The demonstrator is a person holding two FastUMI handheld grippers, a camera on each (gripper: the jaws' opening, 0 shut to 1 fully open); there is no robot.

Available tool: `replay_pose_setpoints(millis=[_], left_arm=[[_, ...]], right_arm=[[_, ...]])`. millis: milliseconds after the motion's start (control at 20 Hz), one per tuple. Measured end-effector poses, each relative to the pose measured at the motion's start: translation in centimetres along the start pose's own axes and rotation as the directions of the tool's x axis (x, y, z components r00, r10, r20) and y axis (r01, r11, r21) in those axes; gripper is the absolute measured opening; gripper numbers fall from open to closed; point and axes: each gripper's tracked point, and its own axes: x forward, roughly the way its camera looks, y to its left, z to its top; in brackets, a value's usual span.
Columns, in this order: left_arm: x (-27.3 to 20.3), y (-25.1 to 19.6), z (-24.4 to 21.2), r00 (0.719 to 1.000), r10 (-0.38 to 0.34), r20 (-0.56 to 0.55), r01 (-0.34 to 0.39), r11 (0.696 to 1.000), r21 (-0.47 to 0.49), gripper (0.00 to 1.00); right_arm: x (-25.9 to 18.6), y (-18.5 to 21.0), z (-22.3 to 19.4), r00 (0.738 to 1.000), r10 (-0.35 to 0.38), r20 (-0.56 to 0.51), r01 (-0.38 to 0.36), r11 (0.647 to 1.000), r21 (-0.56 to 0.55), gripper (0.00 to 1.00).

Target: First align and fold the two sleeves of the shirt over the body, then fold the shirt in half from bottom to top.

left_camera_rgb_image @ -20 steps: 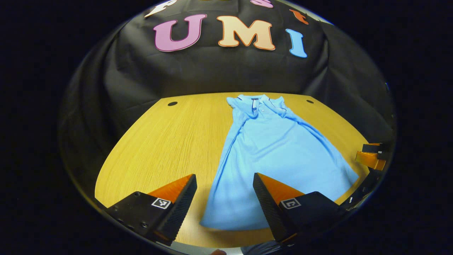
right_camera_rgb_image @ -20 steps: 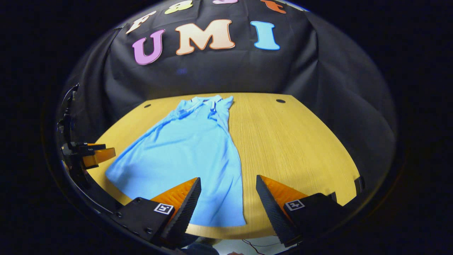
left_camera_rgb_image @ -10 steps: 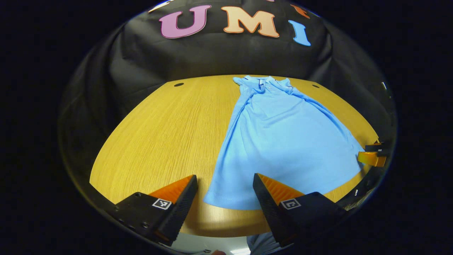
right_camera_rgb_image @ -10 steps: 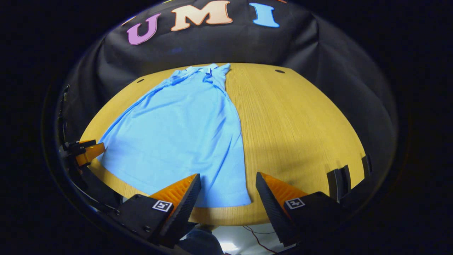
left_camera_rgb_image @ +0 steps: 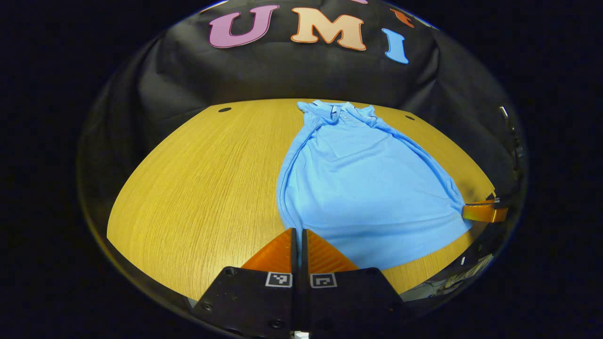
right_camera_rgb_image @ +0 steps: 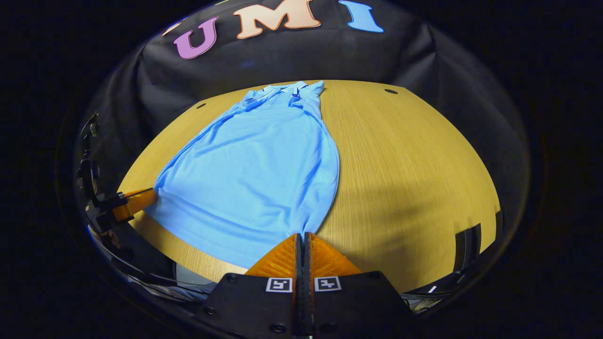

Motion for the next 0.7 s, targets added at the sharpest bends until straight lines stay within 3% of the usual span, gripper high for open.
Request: replay_pose_setpoints(millis=[100, 350, 700], left_arm=[[-0.4, 0.1, 0.8, 1.000, -0.002, -0.030, 0.001, 1.000, -0.026, 0.00], [-0.6, 0.5, 7.5, 0.999, -0.026, 0.036, 0.027, 0.999, -0.030, 0.00], [3.0, 1.3, 16.2, 0.994, -0.045, 0.101, 0.051, 0.997, -0.051, 0.00]], right_arm=[[-0.2, 0.4, 1.7, 1.000, 0.016, 0.020, -0.017, 0.999, 0.038, 0.02], [-0.9, 1.6, 8.7, 0.992, 0.041, 0.120, -0.051, 0.995, 0.081, 0.02], [1.3, 2.6, 19.7, 0.970, 0.034, 0.241, -0.067, 0.990, 0.127, 0.02]])
